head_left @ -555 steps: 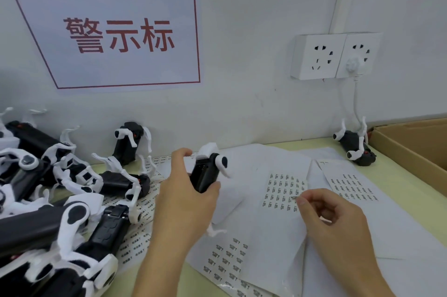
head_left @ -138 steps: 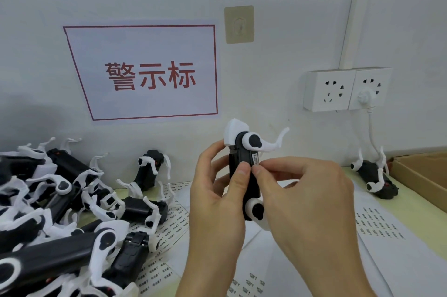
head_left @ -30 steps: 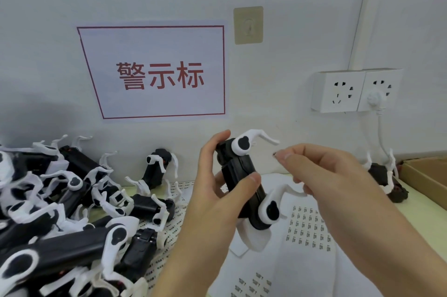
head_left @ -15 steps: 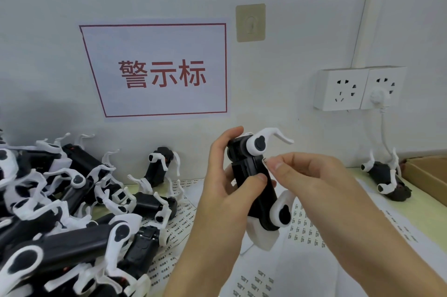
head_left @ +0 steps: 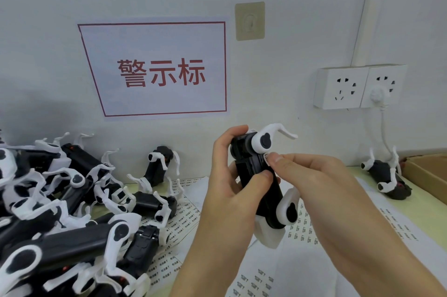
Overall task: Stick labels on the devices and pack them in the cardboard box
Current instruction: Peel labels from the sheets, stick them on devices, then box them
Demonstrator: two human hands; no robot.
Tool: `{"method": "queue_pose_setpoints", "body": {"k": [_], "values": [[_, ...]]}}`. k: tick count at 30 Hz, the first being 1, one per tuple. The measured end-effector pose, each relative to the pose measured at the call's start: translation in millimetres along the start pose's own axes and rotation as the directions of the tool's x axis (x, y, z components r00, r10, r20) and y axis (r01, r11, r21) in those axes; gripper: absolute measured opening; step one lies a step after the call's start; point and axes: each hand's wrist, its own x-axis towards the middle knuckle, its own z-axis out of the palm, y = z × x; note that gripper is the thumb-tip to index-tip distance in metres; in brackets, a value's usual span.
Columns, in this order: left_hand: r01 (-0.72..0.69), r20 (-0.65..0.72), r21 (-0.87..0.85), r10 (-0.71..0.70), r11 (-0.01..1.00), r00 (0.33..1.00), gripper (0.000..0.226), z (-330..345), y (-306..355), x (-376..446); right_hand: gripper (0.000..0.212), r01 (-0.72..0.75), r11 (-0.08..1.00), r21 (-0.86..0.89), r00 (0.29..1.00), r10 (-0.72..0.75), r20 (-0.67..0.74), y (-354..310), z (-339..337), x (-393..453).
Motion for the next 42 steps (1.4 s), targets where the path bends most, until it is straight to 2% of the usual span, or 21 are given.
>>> {"method": "queue_pose_setpoints", "body": {"k": [21,42], "values": [[0.0,0.013,-0.009,0.0,1.0,1.0,0.062,2.1,1.1,0.2,0.027,-0.01,1.0,-0.008,0.999,0.01,-0.04,-1.3,1.8,-0.8],[-0.002,0.024,-0.023,0.002,1.0,1.0,0.06,2.9,6.5,-2.0,0.03,0.026,0.999,-0.041,1.0,-0.026,-0.014,2.3,-0.7,1.4]]}}
